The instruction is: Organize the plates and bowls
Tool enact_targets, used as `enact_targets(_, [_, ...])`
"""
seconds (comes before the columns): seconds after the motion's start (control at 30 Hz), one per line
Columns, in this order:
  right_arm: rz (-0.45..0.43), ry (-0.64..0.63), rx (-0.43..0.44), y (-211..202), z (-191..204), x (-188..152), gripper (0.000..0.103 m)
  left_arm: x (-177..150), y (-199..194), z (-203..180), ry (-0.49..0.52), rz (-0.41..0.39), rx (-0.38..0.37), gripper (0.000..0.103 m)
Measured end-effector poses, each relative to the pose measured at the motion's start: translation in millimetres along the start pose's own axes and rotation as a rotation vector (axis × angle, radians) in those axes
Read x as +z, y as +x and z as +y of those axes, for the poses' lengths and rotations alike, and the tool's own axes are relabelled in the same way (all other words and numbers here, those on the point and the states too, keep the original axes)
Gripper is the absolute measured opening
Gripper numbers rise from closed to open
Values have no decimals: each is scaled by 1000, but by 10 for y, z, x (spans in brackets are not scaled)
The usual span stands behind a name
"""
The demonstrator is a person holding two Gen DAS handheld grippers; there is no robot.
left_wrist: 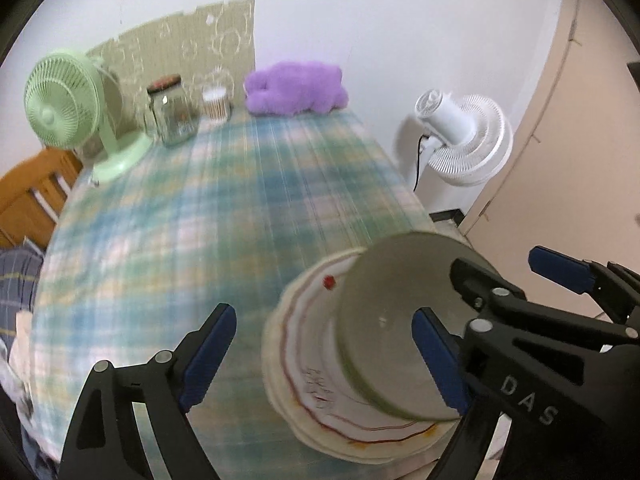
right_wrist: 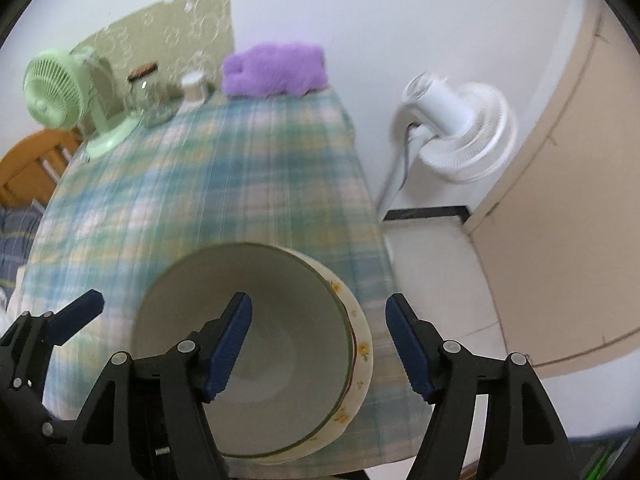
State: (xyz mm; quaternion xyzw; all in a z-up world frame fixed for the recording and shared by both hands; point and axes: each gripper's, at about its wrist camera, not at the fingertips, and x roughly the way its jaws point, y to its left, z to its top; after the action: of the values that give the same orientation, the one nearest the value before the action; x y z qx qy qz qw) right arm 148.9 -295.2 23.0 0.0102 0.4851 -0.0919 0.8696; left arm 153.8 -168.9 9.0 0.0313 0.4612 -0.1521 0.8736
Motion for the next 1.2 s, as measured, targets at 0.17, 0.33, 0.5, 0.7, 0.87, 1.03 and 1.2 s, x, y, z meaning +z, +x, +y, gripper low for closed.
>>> enact_targets(0.17, [-67, 63, -27, -246, 252, -37, 73, -28, -251, 397, 22, -73, -20, 94])
enact_targets(0.33, [-136, 100, -26, -437, 655, -197, 73, -182, -399, 850, 29, -114, -23, 96])
enact_targets(0.5, [-145, 106, 12, -472, 1091, -419, 73, -437, -501, 1304, 25, -129, 32, 96])
enact_targets(0.7, [-204, 42, 57, -528, 1466, -629, 73, -805, -644, 1724, -38, -217, 127, 97])
enact_targets(0.87, [-251, 6, 93, -505, 1668, -861, 74, -1134, -759, 1941, -107, -275, 183, 99])
enact_targets(1.03, [-291, -16, 92, -551, 1783, -1155, 75, -1426, -889, 2020, -118, -290, 210, 103])
enact_targets(1.2, [-319, -32, 92, -665, 1851, -1429, 75, -1672, -1000, 2034, -123, -308, 194, 103])
